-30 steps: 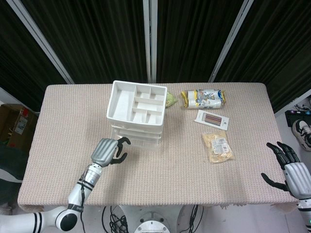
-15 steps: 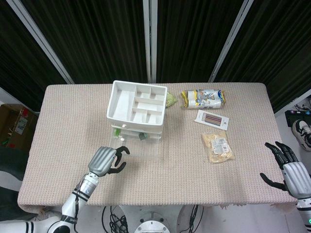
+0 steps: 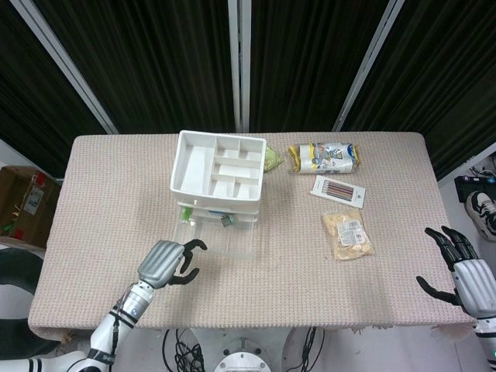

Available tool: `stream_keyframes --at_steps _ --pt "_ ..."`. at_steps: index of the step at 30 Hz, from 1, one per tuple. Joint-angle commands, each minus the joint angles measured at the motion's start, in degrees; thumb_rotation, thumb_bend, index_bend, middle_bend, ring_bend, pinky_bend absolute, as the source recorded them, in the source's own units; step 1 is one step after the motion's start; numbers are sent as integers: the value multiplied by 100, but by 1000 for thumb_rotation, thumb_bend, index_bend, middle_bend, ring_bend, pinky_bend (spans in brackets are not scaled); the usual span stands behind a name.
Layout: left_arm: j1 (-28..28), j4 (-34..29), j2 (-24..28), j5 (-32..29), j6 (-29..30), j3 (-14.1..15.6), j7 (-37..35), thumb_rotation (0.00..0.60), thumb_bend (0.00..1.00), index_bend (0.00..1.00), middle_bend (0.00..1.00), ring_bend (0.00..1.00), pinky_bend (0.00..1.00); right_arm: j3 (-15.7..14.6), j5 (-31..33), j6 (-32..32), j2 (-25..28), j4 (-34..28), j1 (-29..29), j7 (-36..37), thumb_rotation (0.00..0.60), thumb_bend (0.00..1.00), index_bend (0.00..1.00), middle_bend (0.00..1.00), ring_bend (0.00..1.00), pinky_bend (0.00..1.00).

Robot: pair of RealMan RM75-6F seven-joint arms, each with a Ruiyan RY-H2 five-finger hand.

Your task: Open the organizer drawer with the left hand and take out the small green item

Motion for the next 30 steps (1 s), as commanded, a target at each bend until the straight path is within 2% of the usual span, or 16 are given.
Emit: stream_keyframes --at_steps 1,4,7,10,17,22,30 --pt "61 -150 158 210 178 -55 -204 600 329 297 766 884 1000 -1 3 27 17 -14 -20 -20 600 176 0 137 0 63" --pt "58 -217 298 413 284 -143 -341 600 326 300 765 884 1000 -2 -8 46 35 -38 -29 -36 600 176 0 137 0 63" --pt "-54 -20 249 629 396 -374 -415 600 313 322 774 884 1000 0 -27 39 56 -74 -17 -76 600 176 0 137 0 63" --pt "-347 555 101 1026 327 -548 -214 600 309 350 790 884 1000 -6 -69 33 88 -129 0 -132 600 176 0 137 0 63" --pt "-1081 1795 -268 1675 -82 -694 608 600 284 386 815 885 1000 -18 -46 37 136 -198 -29 -180 600 176 0 137 0 63" --pt "-1528 2509 -464 2004 -410 -639 1001 600 267 385 825 889 1000 -26 -25 46 144 -186 -58 -175 600 176 0 137 0 63" --pt "-1976 3332 -752 2556 -526 -431 1482 600 262 323 843 914 1000 -30 36 10 158 -205 -88 -200 600 176 0 137 0 63"
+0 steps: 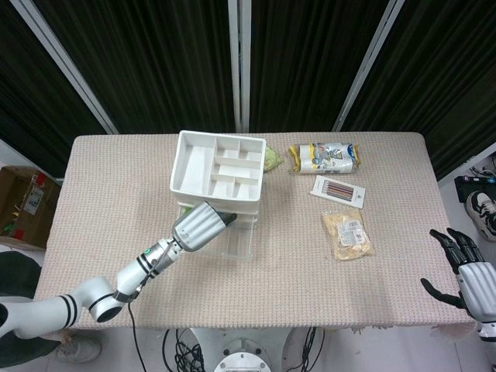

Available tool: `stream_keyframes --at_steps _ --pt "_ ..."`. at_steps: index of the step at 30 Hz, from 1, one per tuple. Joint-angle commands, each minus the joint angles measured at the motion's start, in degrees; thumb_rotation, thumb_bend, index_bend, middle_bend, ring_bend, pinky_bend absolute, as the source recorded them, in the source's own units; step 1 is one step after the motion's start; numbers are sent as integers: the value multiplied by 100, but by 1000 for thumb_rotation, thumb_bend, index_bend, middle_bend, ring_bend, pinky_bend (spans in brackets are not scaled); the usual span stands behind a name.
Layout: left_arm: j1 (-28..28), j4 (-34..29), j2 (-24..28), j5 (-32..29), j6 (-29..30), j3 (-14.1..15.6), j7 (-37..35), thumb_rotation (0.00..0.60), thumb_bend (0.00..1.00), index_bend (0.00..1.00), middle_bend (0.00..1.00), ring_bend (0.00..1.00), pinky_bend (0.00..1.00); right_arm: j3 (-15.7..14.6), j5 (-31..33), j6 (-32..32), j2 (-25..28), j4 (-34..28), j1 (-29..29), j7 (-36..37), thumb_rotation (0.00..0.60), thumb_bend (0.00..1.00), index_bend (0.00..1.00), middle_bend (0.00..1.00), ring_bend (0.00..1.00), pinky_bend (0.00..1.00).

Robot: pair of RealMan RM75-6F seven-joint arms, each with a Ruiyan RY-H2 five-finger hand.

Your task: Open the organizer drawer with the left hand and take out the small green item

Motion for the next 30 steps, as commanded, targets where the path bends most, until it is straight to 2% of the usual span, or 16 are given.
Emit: stream_keyframes --at_steps 1,10,30 --pt "-195 273 -145 191 -75 114 252 600 262 321 844 917 1000 0 18 -10 2 -8 -9 -15 600 176 0 137 0 63" --pt "-490 712 -272 469 -211 309 590 600 262 311 839 921 1000 -6 53 -48 1 -61 -34 -81 600 176 0 141 0 63" --pt "-727 837 -316 70 -665 360 1170 600 234 298 841 927 1000 3 87 -65 20 -137 -82 -175 600 176 0 144 0 63"
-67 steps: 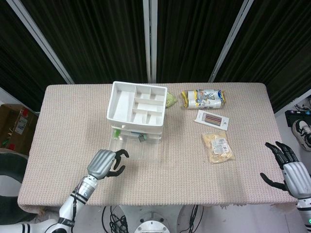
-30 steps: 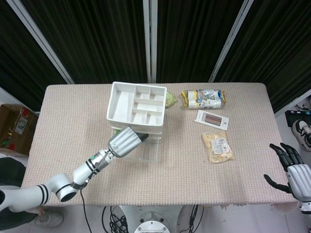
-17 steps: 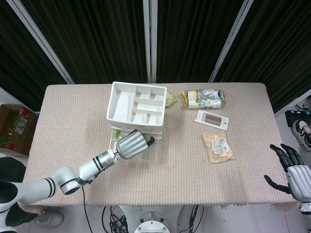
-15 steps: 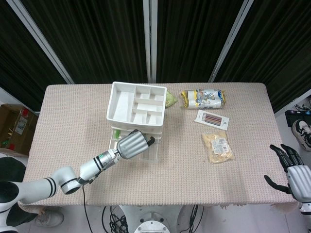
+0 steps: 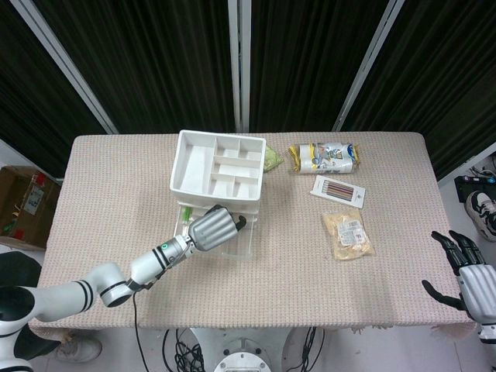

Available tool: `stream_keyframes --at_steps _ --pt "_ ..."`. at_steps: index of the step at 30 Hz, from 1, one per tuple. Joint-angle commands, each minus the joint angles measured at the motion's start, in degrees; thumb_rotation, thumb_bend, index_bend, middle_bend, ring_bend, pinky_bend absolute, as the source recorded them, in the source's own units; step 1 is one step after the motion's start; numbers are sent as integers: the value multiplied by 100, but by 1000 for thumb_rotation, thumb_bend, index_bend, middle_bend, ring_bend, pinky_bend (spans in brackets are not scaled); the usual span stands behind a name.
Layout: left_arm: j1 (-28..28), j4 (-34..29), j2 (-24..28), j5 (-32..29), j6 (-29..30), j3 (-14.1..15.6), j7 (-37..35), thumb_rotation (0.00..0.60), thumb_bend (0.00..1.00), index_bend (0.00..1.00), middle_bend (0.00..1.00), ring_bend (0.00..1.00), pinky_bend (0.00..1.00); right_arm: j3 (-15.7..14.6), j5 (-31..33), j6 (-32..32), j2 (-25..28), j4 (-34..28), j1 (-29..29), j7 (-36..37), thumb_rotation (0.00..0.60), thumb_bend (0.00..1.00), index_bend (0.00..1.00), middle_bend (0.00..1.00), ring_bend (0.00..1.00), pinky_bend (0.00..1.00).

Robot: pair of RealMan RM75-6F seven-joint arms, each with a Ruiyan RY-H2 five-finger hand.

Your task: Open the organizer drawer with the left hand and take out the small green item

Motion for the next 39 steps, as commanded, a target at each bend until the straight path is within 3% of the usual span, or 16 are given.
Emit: stream_keyframes --at_steps 1,5,13,20,28,34,39 --pt "-34 33 -2 -50 -60 18 75 600 230 300 841 927 1000 0 6 -14 -1 0 1 1 600 176 0 144 0 63" --pt "-58 62 -30 -134 -120 34 132 600 226 342 841 929 1000 2 16 -30 -9 15 0 12 600 176 0 144 0 63" --pt "22 -56 32 -106 188 100 -3 600 311 482 854 940 1000 6 13 -31 -38 88 -5 84 600 176 0 150 0 63" --pt "394 -830 492 17 918 166 -8 600 315 488 854 938 1000 8 -50 3 -58 130 8 134 600 178 0 150 0 63" --pt "825 -1819 999 784 1620 670 41 600 312 488 852 935 1000 -9 -123 -5 -125 199 39 189 600 177 0 150 0 63" --pt "1033 -2130 940 1064 1454 1095 155 600 313 487 848 932 1000 -27 -164 -20 -165 227 60 183 600 177 0 150 0 63" --pt "1089 -2067 625 1085 1070 1264 199 600 314 479 842 929 1000 -41 -215 -18 -152 186 80 125 600 178 0 150 0 63"
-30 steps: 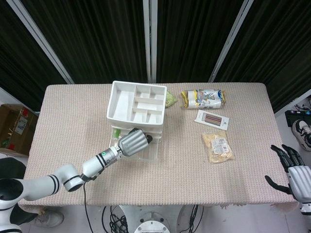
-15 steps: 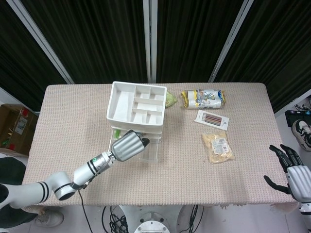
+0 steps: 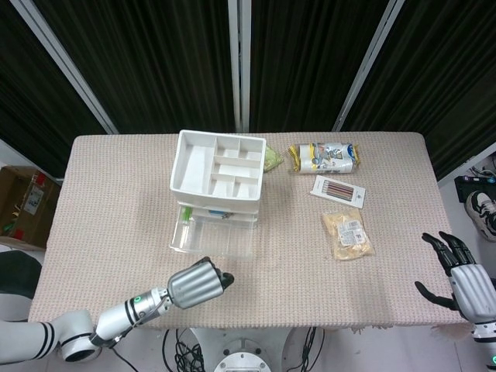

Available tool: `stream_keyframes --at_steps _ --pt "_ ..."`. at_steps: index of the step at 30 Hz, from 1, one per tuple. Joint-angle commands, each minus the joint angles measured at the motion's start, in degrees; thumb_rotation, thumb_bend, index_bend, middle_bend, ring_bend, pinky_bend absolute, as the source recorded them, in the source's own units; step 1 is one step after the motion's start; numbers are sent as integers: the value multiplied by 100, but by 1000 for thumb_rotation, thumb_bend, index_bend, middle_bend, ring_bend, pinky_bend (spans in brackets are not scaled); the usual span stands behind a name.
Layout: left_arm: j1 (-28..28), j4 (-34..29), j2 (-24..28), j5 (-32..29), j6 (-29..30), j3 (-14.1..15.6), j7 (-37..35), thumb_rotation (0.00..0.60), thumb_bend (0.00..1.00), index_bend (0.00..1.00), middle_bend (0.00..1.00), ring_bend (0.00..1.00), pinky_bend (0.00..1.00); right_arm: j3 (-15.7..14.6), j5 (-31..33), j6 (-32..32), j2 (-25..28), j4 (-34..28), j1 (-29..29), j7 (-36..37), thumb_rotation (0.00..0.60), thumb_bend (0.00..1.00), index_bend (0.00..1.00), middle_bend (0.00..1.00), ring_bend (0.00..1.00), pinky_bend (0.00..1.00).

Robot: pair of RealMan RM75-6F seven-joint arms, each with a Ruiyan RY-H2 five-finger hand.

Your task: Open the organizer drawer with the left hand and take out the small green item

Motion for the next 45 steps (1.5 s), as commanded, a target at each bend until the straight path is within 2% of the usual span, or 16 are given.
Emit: stream_keyframes --at_steps 1,5,8,11,14,20,23,26,28,30,31,32,35,38,42,45 --pt "38 88 -277 7 -266 69 29 600 315 474 841 929 1000 -5 -17 5 11 -29 7 -28 600 178 0 150 0 63" --pt "29 282 -542 -74 -442 -10 -17 600 317 432 832 927 1000 -17 -25 16 28 -60 0 -61 600 178 0 150 0 63" --pt "40 355 -640 -110 -454 -94 -18 600 289 282 804 919 1000 -18 -4 32 40 -70 -17 -60 600 178 0 150 0 63" --pt "94 422 -687 -24 -236 -169 -55 600 221 200 780 914 1000 -15 23 41 43 -57 -30 -39 600 178 0 150 0 63" --pt "218 393 -623 10 157 -306 -129 600 175 190 768 914 1000 -15 17 52 42 -44 -31 -21 600 177 0 150 0 63" --pt "827 6 -82 -262 1576 -799 -527 600 132 190 752 890 1000 -21 0 63 57 -11 -26 19 600 177 0 150 0 63" --pt "1267 -182 312 -908 2249 -1119 -1230 600 126 210 740 865 1000 -37 -3 36 72 34 -19 48 600 177 0 150 0 63" --pt "1705 -299 818 -1830 2460 -1332 -1945 600 120 276 717 827 995 -29 -12 61 79 71 -16 88 600 178 0 146 0 63" --pt "1980 -333 1178 -2389 2378 -1338 -2473 600 107 296 658 726 921 -15 -24 85 84 96 -6 117 600 178 0 132 0 63" --pt "2235 -342 1513 -2842 2194 -1246 -2838 600 93 297 575 586 739 4 -29 106 79 125 5 118 600 178 0 109 0 63" --pt "2336 -318 1633 -2995 2116 -1194 -2969 600 89 296 551 549 682 15 -33 117 71 136 11 114 600 177 0 93 0 63" --pt "2443 -279 1718 -3177 2050 -1154 -3069 600 82 295 502 483 572 24 -40 126 56 151 18 111 600 178 0 82 0 62" --pt "2791 -209 1908 -3664 1891 -981 -3199 600 73 290 407 370 384 41 -69 138 -4 219 43 44 600 177 0 34 0 41" --pt "3165 -238 1880 -3625 2113 -770 -3350 600 73 287 393 345 354 67 -88 185 -72 251 52 -26 600 177 0 11 0 16" --pt "3599 -142 1698 -3124 2603 -448 -3324 600 73 285 387 327 330 95 -79 216 -208 296 53 -155 600 178 0 9 0 12" --pt "3834 -152 1614 -2906 2821 -295 -3228 600 73 285 341 275 270 112 -9 159 -278 319 51 -361 600 179 0 9 0 11"
